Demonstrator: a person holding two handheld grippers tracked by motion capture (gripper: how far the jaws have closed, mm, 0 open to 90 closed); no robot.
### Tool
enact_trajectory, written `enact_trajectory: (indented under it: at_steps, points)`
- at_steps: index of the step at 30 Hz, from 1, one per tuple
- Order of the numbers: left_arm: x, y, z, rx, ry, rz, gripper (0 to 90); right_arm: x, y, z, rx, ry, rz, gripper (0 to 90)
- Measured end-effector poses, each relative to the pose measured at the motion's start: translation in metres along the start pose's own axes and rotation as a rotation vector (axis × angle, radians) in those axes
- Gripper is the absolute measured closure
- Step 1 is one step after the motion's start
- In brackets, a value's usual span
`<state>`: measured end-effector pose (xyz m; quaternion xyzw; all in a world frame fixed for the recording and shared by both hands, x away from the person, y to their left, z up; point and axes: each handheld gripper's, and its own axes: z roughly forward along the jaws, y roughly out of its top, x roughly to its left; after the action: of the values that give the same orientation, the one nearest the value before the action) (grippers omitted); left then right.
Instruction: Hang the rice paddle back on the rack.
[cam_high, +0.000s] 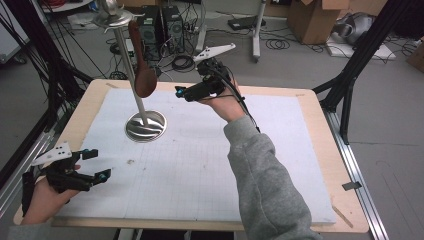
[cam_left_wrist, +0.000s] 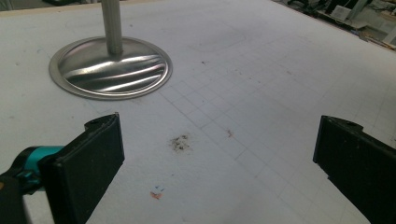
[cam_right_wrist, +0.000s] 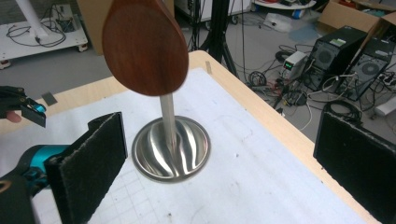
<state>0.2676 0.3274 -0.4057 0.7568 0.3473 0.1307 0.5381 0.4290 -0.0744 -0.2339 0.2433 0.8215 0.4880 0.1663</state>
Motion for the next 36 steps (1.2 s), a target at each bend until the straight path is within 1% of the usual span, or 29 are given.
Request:
enact_trajectory:
  at_steps: [3,4,5,7,8,9,11,14,17,19,20,22,26,28,29,31,34,35,36]
  points:
    - [0.001,0.000,0.002,0.002,-0.004,0.000,2.3,-0.002,-0.006,-0.004,-0.006,0.001,0.016,1.6]
    - [0.000,0.000,0.002,0.000,-0.004,-0.004,2.3,-0.002,-0.009,-0.005,-0.010,0.001,0.020,1.6]
    - [0.001,0.001,0.002,-0.003,-0.013,-0.011,2.3,-0.003,-0.011,-0.006,-0.013,0.004,0.026,1.6]
    - [0.001,0.002,0.002,-0.039,-0.056,-0.040,2.3,-0.005,-0.017,-0.007,-0.012,0.006,0.035,1.6]
    - [0.000,0.004,0.001,-0.058,-0.068,-0.045,2.3,-0.006,-0.019,-0.008,-0.008,0.008,0.042,1.6]
    - [0.000,0.005,0.000,-0.068,-0.068,-0.048,2.3,-0.007,-0.022,-0.009,-0.008,0.006,0.045,1.6]
    - [-0.002,0.006,-0.001,-0.071,-0.064,-0.040,2.3,-0.009,-0.027,-0.012,-0.011,0.004,0.048,1.6]
    - [-0.002,0.006,-0.001,-0.068,-0.061,-0.038,2.3,-0.012,-0.035,-0.017,-0.021,0.004,0.063,1.6]
    - [-0.002,0.005,0.001,-0.048,-0.045,-0.029,2.3,-0.015,-0.041,-0.023,-0.026,0.000,0.070,1.6]
    - [-0.002,0.003,0.003,-0.028,-0.032,-0.020,2.3,-0.017,-0.045,-0.029,-0.036,-0.004,0.072,1.6]
    - [-0.001,0.001,0.005,-0.010,-0.024,-0.015,2.3,-0.018,-0.046,-0.031,-0.042,-0.002,0.076,1.6]
    - [-0.001,-0.001,0.007,0.007,-0.024,-0.017,2.3,-0.020,-0.050,-0.036,-0.051,-0.003,0.083,1.6]
    - [-0.001,-0.001,0.009,0.006,-0.028,-0.018,2.3,-0.024,-0.060,-0.044,-0.069,-0.009,0.097,1.6]
    - [-0.001,-0.001,0.009,0.005,-0.027,-0.020,2.4,-0.026,-0.064,-0.048,-0.064,-0.008,0.101,1.6]
    - [-0.001,-0.001,0.009,0.006,-0.026,-0.020,2.3,-0.027,-0.066,-0.049,-0.064,-0.010,0.110,1.6]
    - [-0.001,-0.001,0.008,0.006,-0.024,-0.020,2.3,-0.029,-0.071,-0.052,-0.065,0.001,0.145,1.6]
    - [-0.001,-0.001,0.008,0.004,-0.024,-0.022,2.3,-0.031,-0.079,-0.056,-0.063,-0.015,0.147,1.6]
    - [-0.001,-0.002,0.009,0.004,-0.026,-0.025,2.3,-0.032,-0.082,-0.057,-0.064,-0.012,0.146,1.6]
    - [-0.001,-0.002,0.009,0.007,-0.027,-0.024,2.3,-0.033,-0.084,-0.058,-0.051,-0.013,0.151,1.6]
